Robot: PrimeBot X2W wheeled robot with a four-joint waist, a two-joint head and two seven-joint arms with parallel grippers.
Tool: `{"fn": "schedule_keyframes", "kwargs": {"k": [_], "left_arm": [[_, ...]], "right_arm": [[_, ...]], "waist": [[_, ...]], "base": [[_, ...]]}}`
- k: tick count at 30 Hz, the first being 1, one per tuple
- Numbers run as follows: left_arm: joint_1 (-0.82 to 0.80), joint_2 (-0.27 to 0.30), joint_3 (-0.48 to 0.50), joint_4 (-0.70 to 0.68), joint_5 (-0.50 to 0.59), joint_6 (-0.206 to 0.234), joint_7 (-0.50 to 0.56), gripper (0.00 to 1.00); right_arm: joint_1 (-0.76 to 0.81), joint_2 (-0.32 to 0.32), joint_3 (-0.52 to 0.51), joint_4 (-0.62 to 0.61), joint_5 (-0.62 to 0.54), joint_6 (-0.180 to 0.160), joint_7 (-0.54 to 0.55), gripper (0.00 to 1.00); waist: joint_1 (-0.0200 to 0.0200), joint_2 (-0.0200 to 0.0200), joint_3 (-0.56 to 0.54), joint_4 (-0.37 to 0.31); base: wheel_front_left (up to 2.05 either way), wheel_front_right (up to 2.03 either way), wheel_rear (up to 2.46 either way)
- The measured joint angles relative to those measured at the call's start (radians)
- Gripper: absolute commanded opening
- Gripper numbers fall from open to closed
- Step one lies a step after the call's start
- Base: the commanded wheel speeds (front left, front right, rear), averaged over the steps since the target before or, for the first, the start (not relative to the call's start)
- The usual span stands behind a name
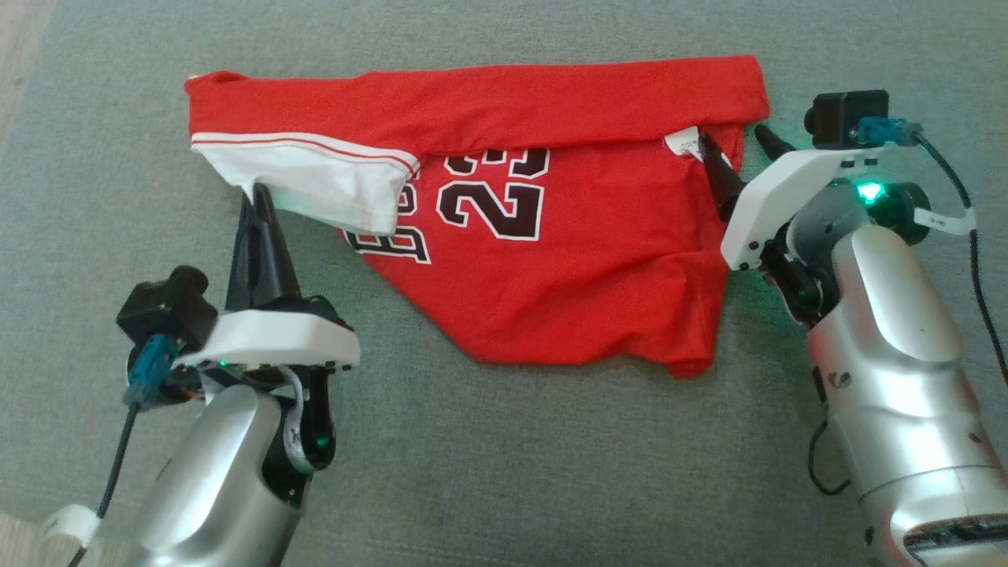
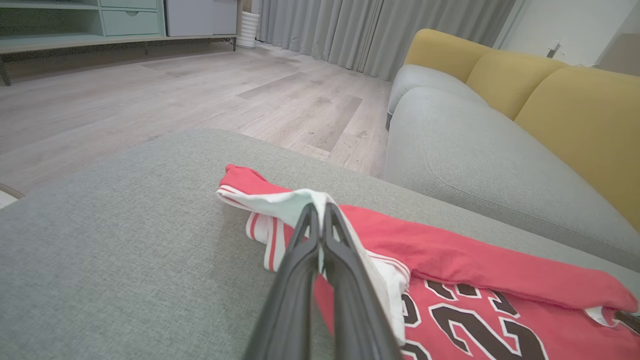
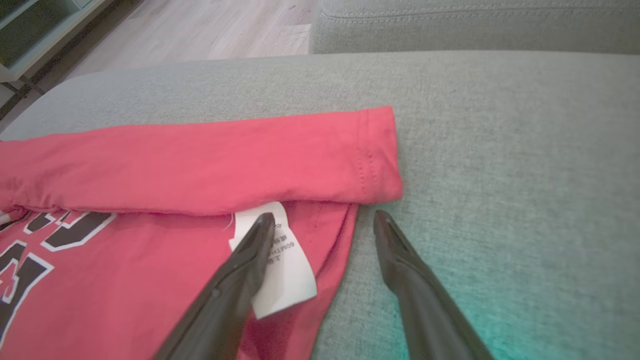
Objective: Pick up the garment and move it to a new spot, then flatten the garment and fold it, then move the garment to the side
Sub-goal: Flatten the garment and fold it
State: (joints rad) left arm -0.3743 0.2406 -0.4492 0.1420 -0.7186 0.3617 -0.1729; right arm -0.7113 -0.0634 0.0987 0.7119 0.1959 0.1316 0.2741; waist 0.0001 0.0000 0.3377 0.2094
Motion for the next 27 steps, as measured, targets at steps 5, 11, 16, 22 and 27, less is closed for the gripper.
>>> {"fn": "schedule_keyframes", "kwargs": {"k": [5,11,16,22,27], "left_arm": [[-0.001,-0.003,-0.005,0.0,0.008,-0.001,0.0,0.0],[-0.012,-0.004,-0.009,-0.012,0.009,-0.001,0.0,0.0],[-0.012,-0.006,-0.018,-0.016,0.009,-0.002,0.0,0.0],[-0.012,-0.01,-0.035,-0.021,0.016,-0.002,0.0,0.0],[-0.012,-0.009,-0.036,-0.028,0.016,-0.002,-0.006,0.0]], "right_arm": [[-0.024,-0.001,0.018,0.044,0.04,0.0,0.0,1.0],[-0.086,-0.01,0.018,0.086,0.06,0.0,-0.026,1.0],[-0.117,-0.014,0.014,0.135,0.064,0.0,-0.046,1.0],[-0.158,-0.014,0.001,0.196,0.056,0.0,-0.075,0.55],[-0.184,-0.014,-0.007,0.229,0.037,0.0,-0.127,0.0]], "waist": [[-0.0001,0.0,0.012,0.008],[0.0,0.0,0.026,0.016],[0.0,0.0,0.035,0.024],[0.0,0.0,0.043,0.037],[0.0,0.0,0.038,0.036]], "base": [[0.0,0.0,0.0],[0.0,0.0,0.0],[0.0,0.0,0.0],[0.0,0.0,0.0],[0.0,0.0,0.0]]}}
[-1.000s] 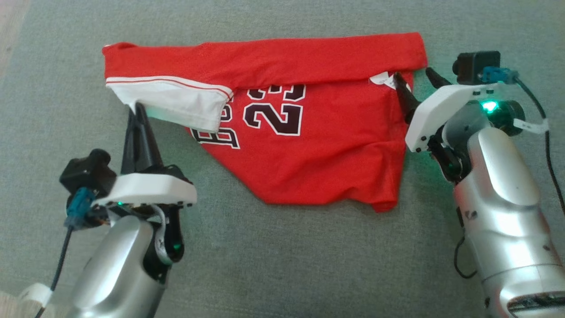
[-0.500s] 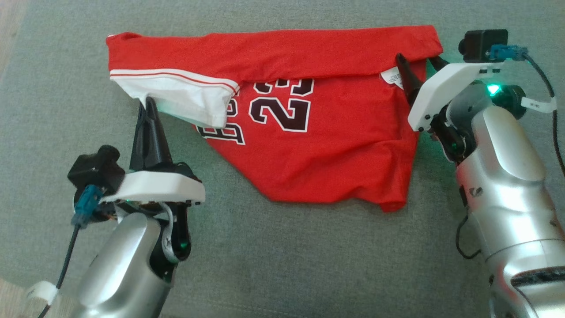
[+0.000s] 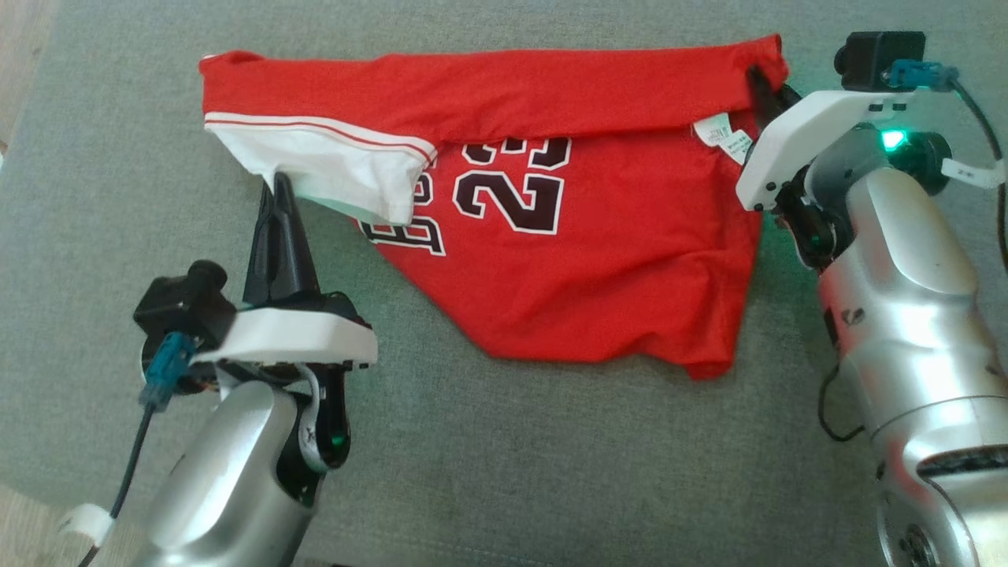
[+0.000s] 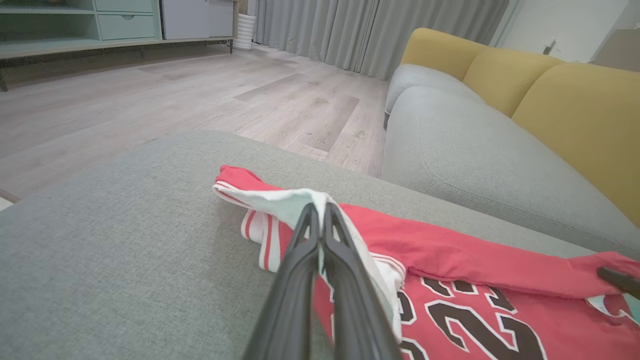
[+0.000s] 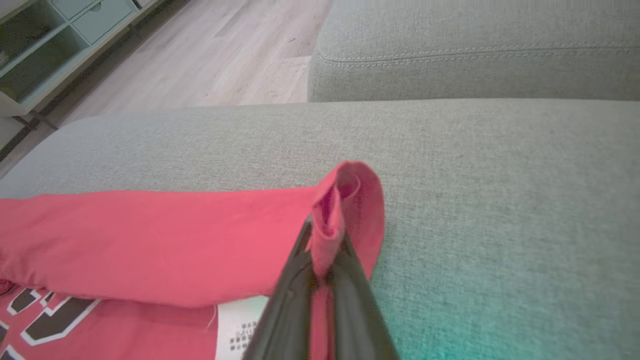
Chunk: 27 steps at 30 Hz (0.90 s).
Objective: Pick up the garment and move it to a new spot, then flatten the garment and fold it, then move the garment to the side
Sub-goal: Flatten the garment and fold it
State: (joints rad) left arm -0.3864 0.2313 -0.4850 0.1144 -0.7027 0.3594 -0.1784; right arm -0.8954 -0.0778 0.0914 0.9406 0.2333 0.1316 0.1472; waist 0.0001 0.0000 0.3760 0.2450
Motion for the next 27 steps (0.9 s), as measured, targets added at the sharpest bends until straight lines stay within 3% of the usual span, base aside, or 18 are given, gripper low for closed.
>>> {"fn": "schedule_keyframes", "kwargs": {"k": [9,16,22,27], "left_arm": [[-0.015,0.026,0.002,-0.034,0.018,0.0,-0.005,0.0],[-0.08,0.128,0.019,-0.151,0.08,0.001,0.023,0.0],[-0.127,0.205,0.029,-0.296,0.128,0.013,0.091,0.0],[-0.144,0.265,0.032,-0.464,0.16,0.042,0.156,0.0]], "right_arm": [[-0.001,0.001,0.043,0.0,0.017,0.0,-0.079,0.0],[0.011,-0.021,0.1,-0.143,0.095,0.0,-0.125,0.0],[0.107,-0.082,0.1,-0.37,0.142,0.0,-0.109,0.0],[0.276,-0.131,0.045,-0.699,0.154,0.0,0.018,0.0]], "waist": [[-0.0001,0.0,-0.041,-0.034],[-0.0001,0.0,-0.128,-0.082],[-0.0002,0.0001,-0.225,-0.126],[-0.0003,0.0001,-0.33,-0.172]], "base": [[0.0,0.0,0.0],[0.0,0.0,0.0],[0.0,0.0,0.0],[0.0,0.0,0.0]]}}
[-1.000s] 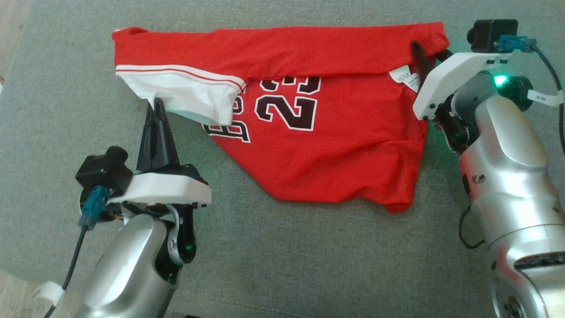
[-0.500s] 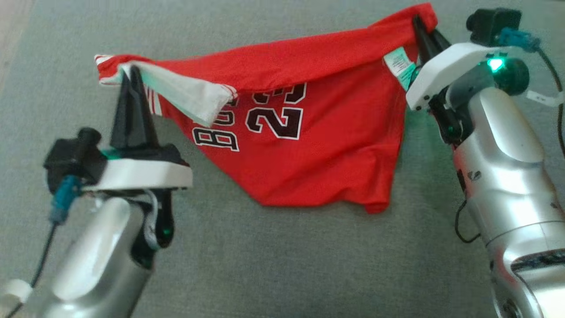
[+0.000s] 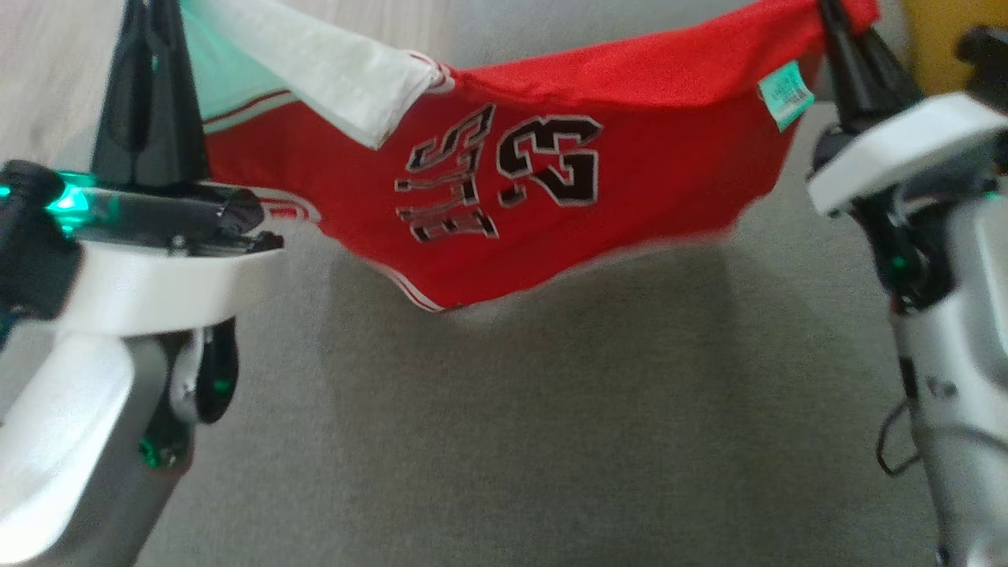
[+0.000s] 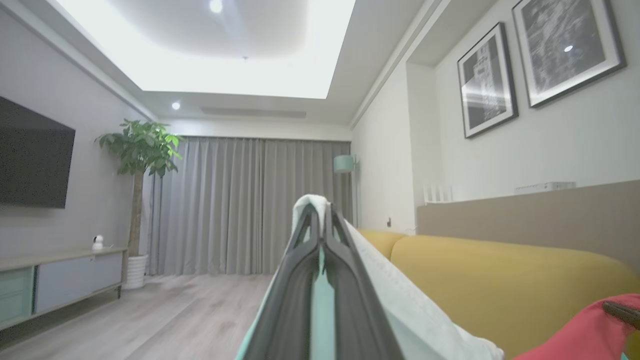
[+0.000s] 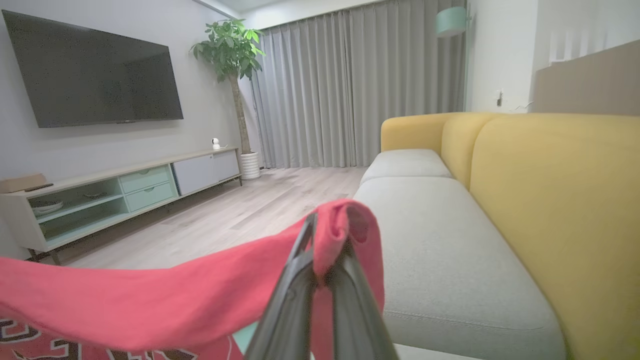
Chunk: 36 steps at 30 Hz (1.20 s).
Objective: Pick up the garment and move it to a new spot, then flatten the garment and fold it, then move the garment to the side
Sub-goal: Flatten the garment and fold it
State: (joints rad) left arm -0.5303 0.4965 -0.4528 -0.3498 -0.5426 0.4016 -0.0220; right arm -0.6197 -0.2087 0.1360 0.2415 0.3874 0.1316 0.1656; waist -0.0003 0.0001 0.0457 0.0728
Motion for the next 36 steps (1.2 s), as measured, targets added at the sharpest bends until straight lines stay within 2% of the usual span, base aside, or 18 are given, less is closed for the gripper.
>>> {"fn": "schedule_keyframes", "kwargs": {"k": [7,8,13,16,20,24,29,36], "left_arm": [[-0.05,0.07,0.021,-0.19,0.046,0.021,0.084,0.0],[-0.05,0.07,0.021,-0.19,0.046,0.021,0.084,0.0],[-0.123,0.097,0.03,-0.236,0.049,0.008,0.143,0.0],[-0.145,0.095,0.023,-0.213,0.024,-0.017,0.155,0.0],[-0.172,0.079,0.002,-0.138,-0.009,-0.054,0.154,0.0],[-0.261,0.053,-0.017,-0.016,-0.011,-0.12,0.117,0.0],[-0.453,0.012,-0.052,0.207,0.011,-0.22,0.07,0.0],[-0.731,-0.074,-0.072,0.54,0.084,-0.295,-0.049,0.0]], "right_arm": [[0.223,-0.009,-0.143,-0.477,-0.007,0.0,0.218,0.0],[0.223,-0.009,-0.143,-0.477,-0.007,0.0,0.218,0.0],[0.286,0.02,-0.237,-0.699,-0.015,0.0,0.344,0.0],[0.287,0.037,-0.245,-0.725,-0.011,0.0,0.396,0.0],[0.282,0.046,-0.236,-0.689,-0.013,0.0,0.42,0.0],[0.21,0.047,-0.206,-0.551,-0.04,0.0,0.411,0.0],[-0.026,0.045,-0.156,-0.336,-0.097,0.0,0.342,0.0],[-0.333,0.07,-0.118,0.019,-0.194,0.0,0.22,0.0]], "waist": [[-0.0001,0.0,-0.078,-0.055],[-0.0001,0.0,-0.078,-0.055],[-0.0001,0.0,-0.078,-0.08],[0.0003,0.0,-0.059,-0.09],[0.0002,0.0,-0.011,-0.099],[0.0005,0.0,0.057,-0.106],[0.0006,0.0,0.148,-0.112],[0.0008,-0.0001,0.226,-0.101]], "base": [[0.0,0.0,0.0],[0.0,0.0,0.0],[0.0,0.0,0.0],[0.0,0.0,0.0],[0.0,0.0,0.0],[0.0,0.0,0.0],[0.0,0.0,0.0],[0.0,0.0,0.0]]}}
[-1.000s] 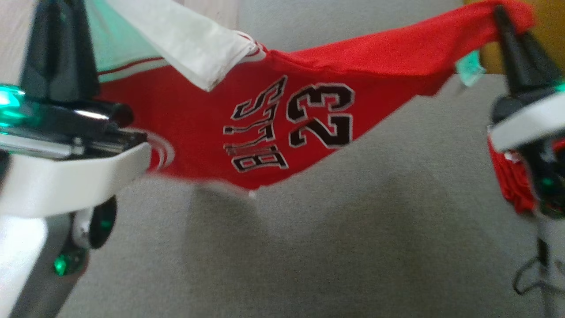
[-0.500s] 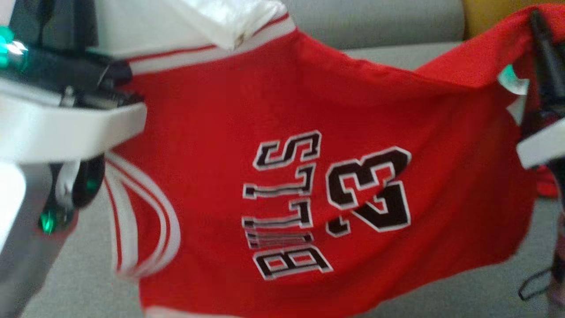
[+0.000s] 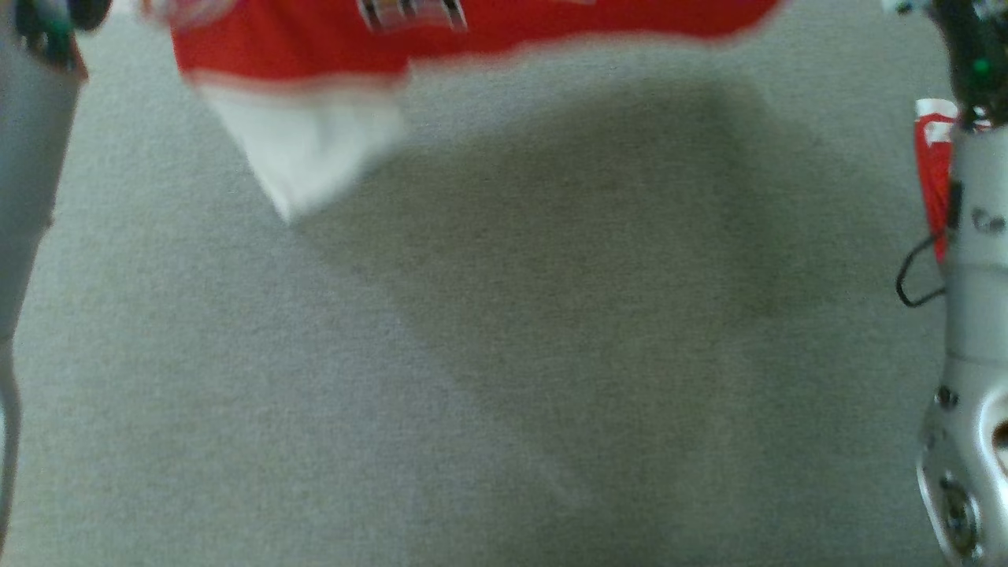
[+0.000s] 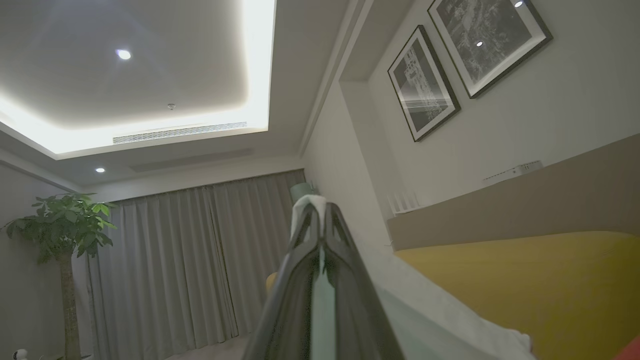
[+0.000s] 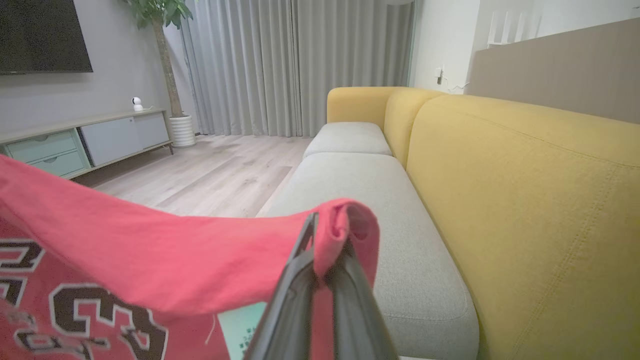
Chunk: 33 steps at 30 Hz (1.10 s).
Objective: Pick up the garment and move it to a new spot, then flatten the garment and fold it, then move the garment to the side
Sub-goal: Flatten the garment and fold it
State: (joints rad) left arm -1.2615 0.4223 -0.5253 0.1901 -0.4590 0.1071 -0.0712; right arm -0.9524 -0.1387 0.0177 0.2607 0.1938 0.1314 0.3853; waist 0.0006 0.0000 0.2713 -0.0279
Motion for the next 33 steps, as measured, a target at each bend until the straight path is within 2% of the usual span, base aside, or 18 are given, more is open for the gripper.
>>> {"fn": "schedule_keyframes", "kwargs": {"k": [4,8,12,18,21,25,33], "left_arm": [[-0.055,-0.053,0.002,0.135,0.0,-0.012,-0.083,0.0],[-0.037,-0.114,-0.02,0.227,-0.021,-0.038,-0.124,0.0],[0.053,-0.154,-0.028,0.27,-0.051,-0.046,-0.156,0.0],[0.246,-0.163,-0.023,0.314,-0.089,-0.047,-0.178,0.0],[0.332,-0.163,-0.007,0.281,-0.095,-0.047,-0.178,0.0],[0.462,-0.159,0.053,0.154,-0.088,-0.044,-0.186,0.0],[0.832,-0.146,0.135,-0.082,-0.05,0.004,-0.185,0.0]], "right_arm": [[-0.084,0.018,0.002,0.171,-0.068,0.0,-0.095,0.0],[-0.107,0.035,-0.007,0.305,-0.122,0.0,-0.183,0.0],[-0.093,0.049,-0.007,0.431,-0.134,0.0,-0.259,0.0],[-0.026,0.063,-0.018,0.579,-0.143,0.0,-0.369,0.0],[0.004,0.063,-0.009,0.613,-0.134,0.0,-0.42,0.0],[0.037,0.063,0.004,0.611,-0.079,0.0,-0.479,0.0],[0.279,0.067,0.003,0.482,-0.004,0.0,-0.518,0.0]], "waist": [[-0.0006,0.0001,0.018,0.019],[-0.0004,0.0,0.051,0.037],[-0.0004,0.0,0.09,0.051],[-0.0003,0.0,0.135,0.059],[-0.0004,0.0,0.136,0.054],[-0.0006,0.0,0.115,0.05],[-0.0008,0.0001,0.029,0.052]], "base": [[0.0,0.0,0.0],[0.0,0.0,0.0],[0.0,0.0,0.0],[0.0,0.0,0.0],[0.0,0.0,0.0],[0.0,0.0,0.0],[0.0,0.0,0.0]]}}
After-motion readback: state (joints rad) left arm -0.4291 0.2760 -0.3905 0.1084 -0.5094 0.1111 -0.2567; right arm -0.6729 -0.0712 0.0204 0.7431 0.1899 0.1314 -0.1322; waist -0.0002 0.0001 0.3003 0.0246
